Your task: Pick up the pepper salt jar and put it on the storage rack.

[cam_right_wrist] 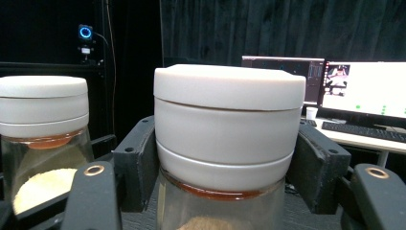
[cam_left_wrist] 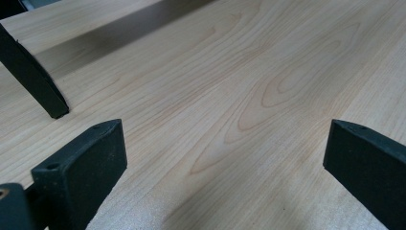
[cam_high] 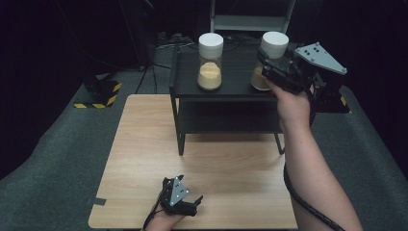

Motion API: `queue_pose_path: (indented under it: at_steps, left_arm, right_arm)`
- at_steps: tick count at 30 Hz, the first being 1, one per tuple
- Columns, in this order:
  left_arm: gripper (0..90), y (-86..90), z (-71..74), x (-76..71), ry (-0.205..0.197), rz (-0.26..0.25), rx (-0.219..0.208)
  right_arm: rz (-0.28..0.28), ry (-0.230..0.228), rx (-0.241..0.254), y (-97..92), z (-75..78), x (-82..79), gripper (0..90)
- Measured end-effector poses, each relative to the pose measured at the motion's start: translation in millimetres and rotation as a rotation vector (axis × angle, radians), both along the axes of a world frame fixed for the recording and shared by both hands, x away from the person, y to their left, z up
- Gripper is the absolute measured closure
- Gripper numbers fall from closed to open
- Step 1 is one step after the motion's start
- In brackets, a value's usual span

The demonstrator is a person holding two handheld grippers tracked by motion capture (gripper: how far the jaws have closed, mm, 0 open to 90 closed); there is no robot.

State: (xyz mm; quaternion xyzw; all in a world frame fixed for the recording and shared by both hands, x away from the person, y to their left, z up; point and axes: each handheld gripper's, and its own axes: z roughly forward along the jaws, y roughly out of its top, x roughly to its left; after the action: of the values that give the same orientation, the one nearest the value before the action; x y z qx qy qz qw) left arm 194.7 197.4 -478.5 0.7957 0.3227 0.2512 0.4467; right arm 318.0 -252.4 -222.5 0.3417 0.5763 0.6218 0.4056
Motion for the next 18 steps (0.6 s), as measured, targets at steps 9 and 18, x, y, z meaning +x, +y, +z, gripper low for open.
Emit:
queue_pose_path:
  at_steps: [9,18]
  left_arm:
    - [1.3,0.9,0.1,0.4,0.001,-0.002,-0.002]
    - [1.4,1.1,-0.1,0.4,0.001,-0.002,-0.004]
  right_arm:
    - [-0.012,0.016,-0.012,5.9,-1.9,8.3,33.8]
    - [-0.013,0.006,-0.019,8.0,-6.5,9.5,33.8]
